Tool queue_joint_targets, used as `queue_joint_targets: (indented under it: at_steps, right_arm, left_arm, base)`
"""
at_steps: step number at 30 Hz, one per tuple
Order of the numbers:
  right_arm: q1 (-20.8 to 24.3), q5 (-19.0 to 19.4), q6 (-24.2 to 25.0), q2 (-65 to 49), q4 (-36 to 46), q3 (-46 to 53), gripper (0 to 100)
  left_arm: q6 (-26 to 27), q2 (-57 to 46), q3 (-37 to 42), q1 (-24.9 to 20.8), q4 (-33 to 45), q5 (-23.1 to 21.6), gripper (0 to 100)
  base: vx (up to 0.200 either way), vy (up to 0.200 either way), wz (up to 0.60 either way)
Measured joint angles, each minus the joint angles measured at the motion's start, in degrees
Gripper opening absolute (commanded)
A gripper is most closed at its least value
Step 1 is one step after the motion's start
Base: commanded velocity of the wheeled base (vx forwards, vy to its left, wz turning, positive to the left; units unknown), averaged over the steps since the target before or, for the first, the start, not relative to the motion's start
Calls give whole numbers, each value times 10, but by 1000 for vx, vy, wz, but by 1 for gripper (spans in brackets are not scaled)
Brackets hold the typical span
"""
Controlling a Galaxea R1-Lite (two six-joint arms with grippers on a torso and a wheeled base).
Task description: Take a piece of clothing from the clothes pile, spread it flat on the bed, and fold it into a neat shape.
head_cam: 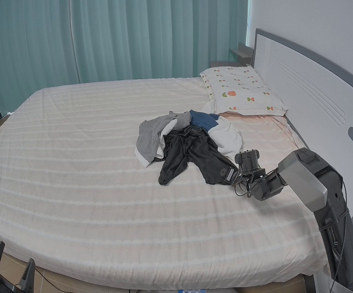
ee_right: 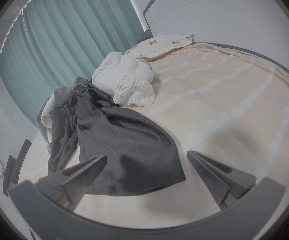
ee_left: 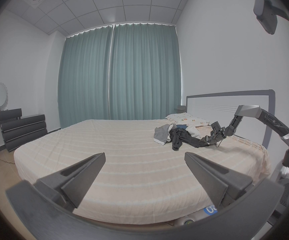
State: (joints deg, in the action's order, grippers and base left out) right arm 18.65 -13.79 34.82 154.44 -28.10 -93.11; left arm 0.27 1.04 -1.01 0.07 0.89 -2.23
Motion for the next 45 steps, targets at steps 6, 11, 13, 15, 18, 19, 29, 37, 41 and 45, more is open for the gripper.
queue_joint_targets:
  at_steps: [6, 11, 13, 15, 18, 19, 29, 37, 41, 45]
  right_arm:
    - [12, 0, -1, 18, -39, -12, 100]
    - [20, 0, -6, 27, -49, -20, 0]
    - [21, 1, -6, 29, -53, -21, 0]
    - [21, 4, -6, 31, -60, -20, 0]
    - [22, 6, -7, 31, -78, -13, 0]
    - [22, 7, -7, 31, -82, -9, 0]
    - [20, 36, -2, -16, -150, 103, 0]
    - [20, 79, 0, -106, -258, 300, 0]
    - [23, 102, 10, -155, -321, 403, 0]
    - [29, 130, 29, -204, -393, 505, 0]
  left_arm:
    - [0, 0, 0, 0, 0, 0, 100]
    - [0, 0, 0, 0, 0, 0, 100]
    - [0, 0, 0, 0, 0, 0, 100]
    - [0, 0, 0, 0, 0, 0, 100]
    - [0, 0, 0, 0, 0, 0, 100]
    - [0, 0, 0, 0, 0, 0, 100]
    - [0, 0, 0, 0, 0, 0, 100]
    - [0, 0, 0, 0, 0, 0, 100]
    - [0, 0, 0, 0, 0, 0, 100]
    - [0, 0, 0, 0, 0, 0, 100]
  base:
    - [0, 0, 0]
    - [0, 0, 0]
    - [0, 0, 0]
    - [0, 0, 0]
    - [0, 0, 0]
    - [0, 0, 0]
    - [0, 0, 0]
    - [0, 0, 0]
    - [0, 0, 0]
    - [0, 0, 0]
